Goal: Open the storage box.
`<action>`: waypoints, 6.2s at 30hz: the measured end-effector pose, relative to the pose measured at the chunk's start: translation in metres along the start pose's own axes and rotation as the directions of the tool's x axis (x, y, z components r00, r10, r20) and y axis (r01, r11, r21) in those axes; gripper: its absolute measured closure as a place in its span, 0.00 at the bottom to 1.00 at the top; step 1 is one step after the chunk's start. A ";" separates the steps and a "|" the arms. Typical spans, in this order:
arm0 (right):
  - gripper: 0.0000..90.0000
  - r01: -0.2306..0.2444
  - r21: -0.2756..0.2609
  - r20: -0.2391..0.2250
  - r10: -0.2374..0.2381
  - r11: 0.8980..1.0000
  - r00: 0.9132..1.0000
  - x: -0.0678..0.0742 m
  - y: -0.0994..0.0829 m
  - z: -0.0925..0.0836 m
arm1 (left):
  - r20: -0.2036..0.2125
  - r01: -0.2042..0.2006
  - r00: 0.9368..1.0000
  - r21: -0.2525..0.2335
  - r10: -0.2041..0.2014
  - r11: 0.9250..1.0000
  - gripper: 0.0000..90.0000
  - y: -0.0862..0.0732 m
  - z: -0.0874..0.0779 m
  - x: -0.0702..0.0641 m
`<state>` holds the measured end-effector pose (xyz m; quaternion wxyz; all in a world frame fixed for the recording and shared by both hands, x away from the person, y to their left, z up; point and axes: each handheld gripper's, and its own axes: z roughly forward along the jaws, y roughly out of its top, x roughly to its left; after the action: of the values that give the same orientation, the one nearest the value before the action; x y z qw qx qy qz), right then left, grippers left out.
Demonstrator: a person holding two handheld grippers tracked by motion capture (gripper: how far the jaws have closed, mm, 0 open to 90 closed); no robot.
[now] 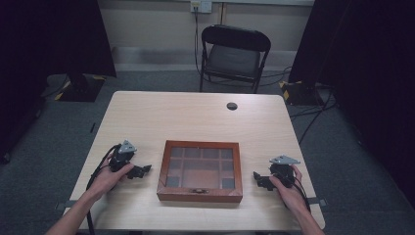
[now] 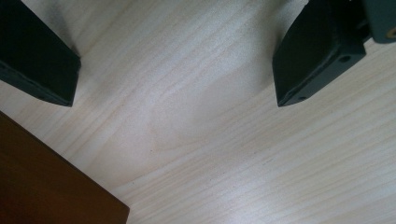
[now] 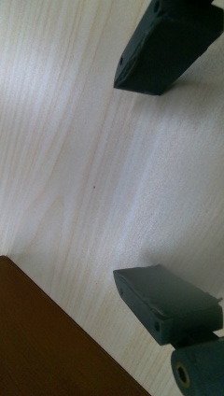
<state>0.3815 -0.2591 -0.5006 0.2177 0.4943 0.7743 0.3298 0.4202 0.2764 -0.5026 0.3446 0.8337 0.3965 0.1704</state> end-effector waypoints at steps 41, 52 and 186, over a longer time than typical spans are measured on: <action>0.08 0.001 0.000 0.000 -0.001 1.000 1.000 0.000 0.000 0.000 | 0.118 -0.009 0.993 -0.143 0.026 0.990 0.25 0.037 -0.038 -0.028; 0.08 0.002 0.001 0.000 -0.002 1.000 1.000 0.000 0.000 0.000 | 0.179 -0.013 0.983 -0.180 0.045 0.984 0.31 0.044 -0.047 -0.043; 0.07 0.000 0.005 -0.004 0.000 1.000 1.000 0.000 0.001 0.001 | 0.579 -0.126 0.794 -0.140 0.184 0.982 0.90 0.128 -0.045 -0.154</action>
<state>0.3826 -0.2591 -0.5005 0.2150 0.4943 0.7755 0.3286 0.3683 0.1183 -0.3818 0.4741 0.8578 0.1919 -0.0506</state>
